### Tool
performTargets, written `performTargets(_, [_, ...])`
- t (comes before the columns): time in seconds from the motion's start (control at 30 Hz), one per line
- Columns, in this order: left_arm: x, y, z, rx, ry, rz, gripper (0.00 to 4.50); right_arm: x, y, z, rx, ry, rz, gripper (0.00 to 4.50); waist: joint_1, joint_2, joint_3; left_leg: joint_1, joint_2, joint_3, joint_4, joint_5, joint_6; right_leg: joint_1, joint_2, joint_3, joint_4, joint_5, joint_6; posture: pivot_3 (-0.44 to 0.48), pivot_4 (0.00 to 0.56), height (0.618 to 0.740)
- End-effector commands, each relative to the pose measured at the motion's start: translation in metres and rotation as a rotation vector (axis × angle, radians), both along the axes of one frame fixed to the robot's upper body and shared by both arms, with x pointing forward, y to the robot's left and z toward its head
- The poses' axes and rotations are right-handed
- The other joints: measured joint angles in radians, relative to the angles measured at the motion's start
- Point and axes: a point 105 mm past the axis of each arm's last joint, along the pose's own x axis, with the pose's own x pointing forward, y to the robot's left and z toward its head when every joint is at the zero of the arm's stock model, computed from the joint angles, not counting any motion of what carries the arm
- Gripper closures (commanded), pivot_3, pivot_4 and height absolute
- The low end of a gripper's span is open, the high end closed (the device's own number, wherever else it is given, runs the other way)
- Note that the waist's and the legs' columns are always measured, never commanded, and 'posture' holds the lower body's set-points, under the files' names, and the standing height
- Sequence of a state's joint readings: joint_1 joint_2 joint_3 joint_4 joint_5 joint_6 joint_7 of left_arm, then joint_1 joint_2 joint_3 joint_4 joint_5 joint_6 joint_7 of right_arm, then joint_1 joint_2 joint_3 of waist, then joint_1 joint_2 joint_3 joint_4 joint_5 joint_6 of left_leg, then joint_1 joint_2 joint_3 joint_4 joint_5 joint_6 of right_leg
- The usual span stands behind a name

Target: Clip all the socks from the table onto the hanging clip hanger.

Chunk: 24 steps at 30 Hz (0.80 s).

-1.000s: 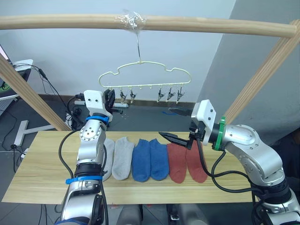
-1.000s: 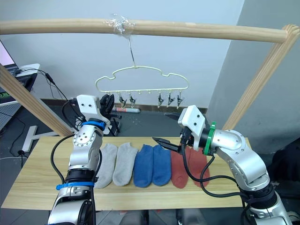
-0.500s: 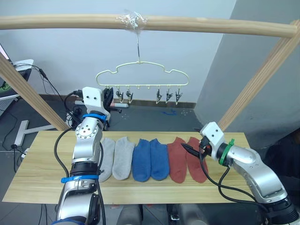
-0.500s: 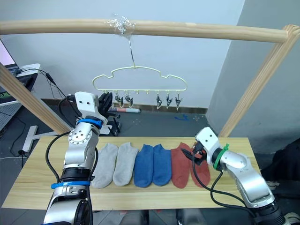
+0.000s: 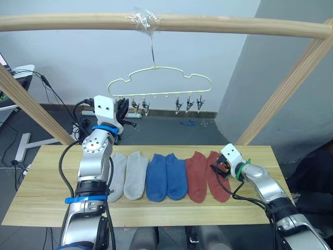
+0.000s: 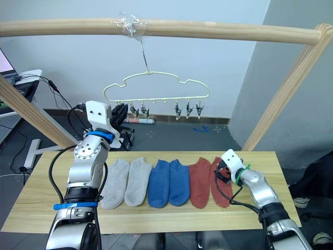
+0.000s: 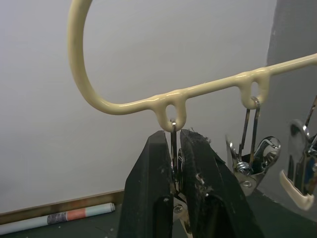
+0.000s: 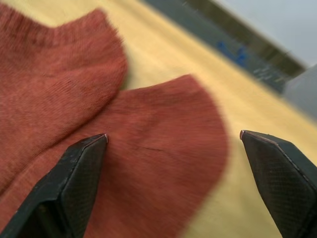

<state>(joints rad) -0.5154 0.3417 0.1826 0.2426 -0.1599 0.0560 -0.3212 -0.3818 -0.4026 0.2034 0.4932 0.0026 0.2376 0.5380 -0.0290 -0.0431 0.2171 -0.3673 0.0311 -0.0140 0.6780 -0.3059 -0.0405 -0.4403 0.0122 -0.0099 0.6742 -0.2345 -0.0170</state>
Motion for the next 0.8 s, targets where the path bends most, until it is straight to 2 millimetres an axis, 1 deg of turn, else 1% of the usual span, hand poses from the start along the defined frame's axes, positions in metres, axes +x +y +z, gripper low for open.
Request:
performTargets(0.03, [-0.004, 0.001, 0.014, 0.024, -0.048, -0.011, 4.46, -0.003, -0.007, -0.008, 0.007, 0.025, -0.012, 0.90, 0.001, 0.000, 0.000, 0.000, 0.000, 0.000, 0.000, 0.000, 0.000, 0.000, 0.000, 0.000, 0.000, 0.000, 0.000, -0.005, 0.221, 0.701])
performTargets(0.2, [-0.004, 0.005, 0.012, 0.030, -0.030, -0.016, 4.46, -0.013, -0.012, -0.013, 0.060, 0.053, -0.057, 2.78, 0.003, 0.000, 0.000, 0.001, -0.001, 0.000, 0.000, 0.000, 0.000, 0.001, -0.001, 0.000, 0.000, 0.000, 0.000, 0.001, 0.217, 0.701])
performTargets(0.33, [-0.005, 0.005, 0.012, -0.009, -0.014, -0.049, 4.46, -0.017, -0.003, -0.001, 0.132, 0.019, -0.038, 4.27, 0.003, 0.000, 0.000, 0.001, -0.001, 0.000, 0.000, 0.000, 0.000, 0.001, -0.001, 0.000, 0.000, 0.000, 0.000, -0.007, 0.212, 0.701])
performTargets(0.37, [-0.005, 0.004, 0.013, -0.010, -0.011, -0.060, 4.46, -0.017, -0.001, 0.001, 0.139, 0.015, -0.034, 4.50, 0.003, 0.000, 0.000, 0.001, -0.001, 0.000, 0.000, 0.000, 0.000, 0.001, -0.001, 0.000, 0.000, 0.000, 0.000, -0.015, 0.212, 0.701])
performTargets(0.43, [-0.007, 0.005, 0.011, -0.034, 0.016, -0.085, 4.46, -0.017, 0.002, 0.011, 0.127, -0.024, -0.009, 4.50, 0.002, 0.001, 0.000, 0.001, -0.001, 0.000, 0.000, 0.000, 0.000, 0.001, -0.001, 0.000, 0.000, 0.000, 0.000, -0.015, 0.212, 0.701])
performTargets(0.47, [-0.008, 0.005, 0.010, -0.057, 0.035, -0.102, 4.46, -0.017, 0.003, 0.020, 0.114, -0.057, 0.011, 4.50, 0.000, 0.001, 0.001, 0.001, 0.000, 0.000, 0.000, 0.000, 0.000, 0.001, -0.001, 0.000, 0.000, 0.000, 0.000, -0.015, 0.212, 0.701])
performTargets(0.5, [-0.010, 0.006, 0.008, -0.094, 0.073, -0.132, 4.46, -0.015, 0.004, 0.034, 0.092, -0.109, 0.040, 4.50, -0.002, 0.002, 0.001, 0.000, 0.000, 0.000, 0.000, 0.000, 0.000, 0.000, -0.001, 0.000, 0.001, 0.000, 0.000, -0.015, 0.214, 0.701])
performTargets(0.53, [-0.011, 0.005, 0.007, -0.119, 0.098, -0.154, 4.46, -0.015, 0.005, 0.044, 0.076, -0.142, 0.059, 4.50, -0.003, 0.003, 0.003, 0.000, 0.000, 0.000, 0.000, 0.000, 0.000, 0.000, -0.001, 0.000, 0.001, 0.000, 0.000, -0.015, 0.214, 0.701])
performTargets(0.57, [-0.013, 0.005, 0.005, -0.149, 0.132, -0.178, 4.46, -0.014, 0.010, 0.059, 0.083, -0.187, 0.084, 4.50, -0.004, 0.004, 0.005, 0.000, 0.000, 0.000, 0.000, 0.000, 0.000, 0.000, -0.001, 0.001, 0.001, 0.000, 0.000, -0.015, 0.214, 0.701])
performTargets(0.63, [-0.015, 0.006, 0.000, -0.245, 0.203, -0.220, 4.46, -0.012, 0.027, 0.088, 0.156, -0.245, 0.116, 4.50, -0.006, 0.005, 0.006, 0.001, 0.000, 0.000, 0.000, 0.000, 0.000, -0.001, -0.001, 0.002, 0.002, 0.000, 0.000, -0.008, 0.213, 0.701])
performTargets(0.67, [-0.016, 0.007, -0.001, -0.280, 0.227, -0.232, 4.46, -0.013, 0.034, 0.098, 0.177, -0.262, 0.135, 4.50, -0.006, 0.005, 0.006, 0.001, 0.000, -0.001, 0.000, 0.000, 0.000, -0.001, 0.000, 0.001, 0.002, 0.000, 0.000, -0.008, 0.213, 0.701])
performTargets(0.7, [-0.016, 0.007, -0.002, -0.300, 0.240, -0.237, 4.46, -0.014, 0.038, 0.103, 0.186, -0.267, 0.145, 4.50, -0.006, 0.005, 0.006, 0.001, 0.000, -0.001, 0.000, 0.000, 0.000, -0.001, 0.000, 0.001, 0.002, 0.000, 0.000, -0.014, 0.214, 0.701])
performTargets(0.8, [-0.019, -0.001, -0.001, -0.401, 0.304, -0.316, 4.46, -0.016, 0.088, 0.128, 0.126, -0.360, 0.324, 4.50, -0.007, 0.005, 0.006, 0.002, 0.000, -0.001, 0.000, 0.000, -0.001, 0.000, 0.001, -0.001, 0.003, 0.000, 0.000, -0.025, 0.211, 0.701])
